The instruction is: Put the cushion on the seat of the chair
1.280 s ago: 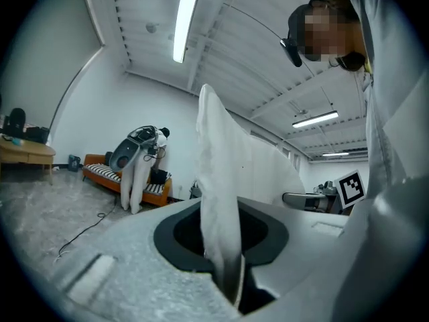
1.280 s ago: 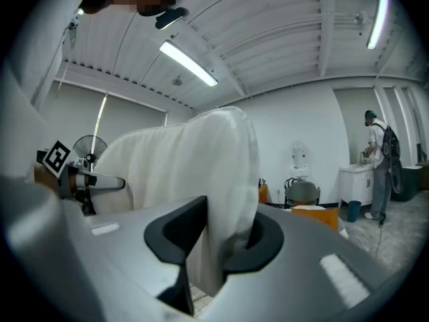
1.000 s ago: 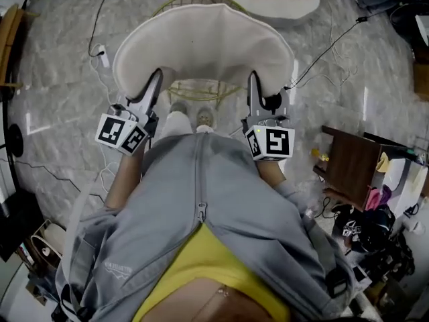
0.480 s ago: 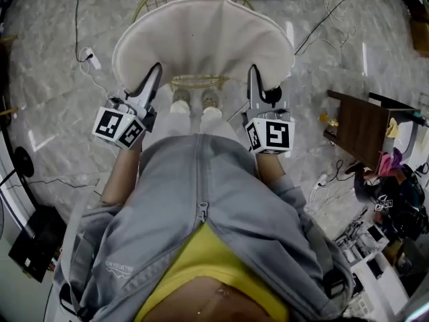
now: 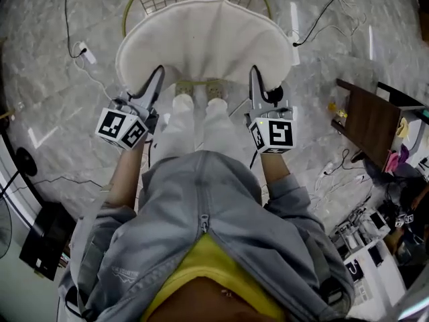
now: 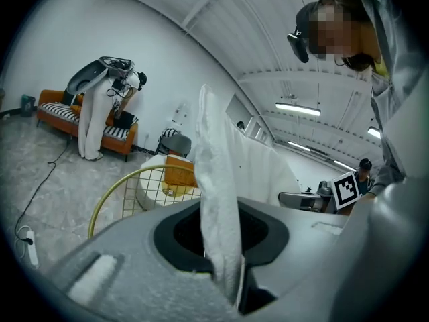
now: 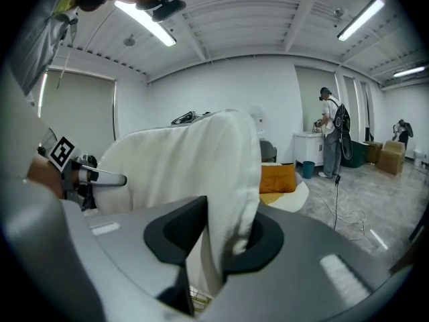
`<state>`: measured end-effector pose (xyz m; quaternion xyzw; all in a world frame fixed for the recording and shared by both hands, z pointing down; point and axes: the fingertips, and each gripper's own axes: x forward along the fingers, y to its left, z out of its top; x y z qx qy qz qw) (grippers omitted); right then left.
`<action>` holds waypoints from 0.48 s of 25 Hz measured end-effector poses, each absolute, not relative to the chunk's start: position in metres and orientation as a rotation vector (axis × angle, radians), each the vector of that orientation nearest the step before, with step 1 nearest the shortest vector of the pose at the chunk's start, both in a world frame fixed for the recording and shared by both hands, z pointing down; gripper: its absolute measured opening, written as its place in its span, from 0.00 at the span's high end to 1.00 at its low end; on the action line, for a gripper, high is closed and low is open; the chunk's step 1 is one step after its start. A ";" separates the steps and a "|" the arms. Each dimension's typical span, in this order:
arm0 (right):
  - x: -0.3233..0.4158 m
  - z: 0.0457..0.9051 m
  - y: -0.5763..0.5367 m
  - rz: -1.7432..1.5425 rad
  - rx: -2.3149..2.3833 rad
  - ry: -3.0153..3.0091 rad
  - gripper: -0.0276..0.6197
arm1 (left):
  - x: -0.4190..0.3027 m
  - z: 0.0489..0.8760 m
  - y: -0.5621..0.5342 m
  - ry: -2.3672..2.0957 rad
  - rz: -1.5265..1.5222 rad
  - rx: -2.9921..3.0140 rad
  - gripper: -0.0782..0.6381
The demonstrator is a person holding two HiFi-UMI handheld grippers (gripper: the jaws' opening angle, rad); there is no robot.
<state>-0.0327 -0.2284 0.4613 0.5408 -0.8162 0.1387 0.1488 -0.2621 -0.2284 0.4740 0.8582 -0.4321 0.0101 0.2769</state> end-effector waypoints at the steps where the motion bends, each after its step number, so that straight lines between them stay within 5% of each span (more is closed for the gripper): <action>1: -0.032 0.470 -0.230 0.409 1.549 -2.342 0.83 | -0.262 0.483 -0.231 -1.160 0.033 2.297 0.80; 12: -0.036 0.591 -0.242 0.481 1.430 -2.258 0.83 | -0.264 0.611 -0.239 -1.123 0.101 2.159 0.80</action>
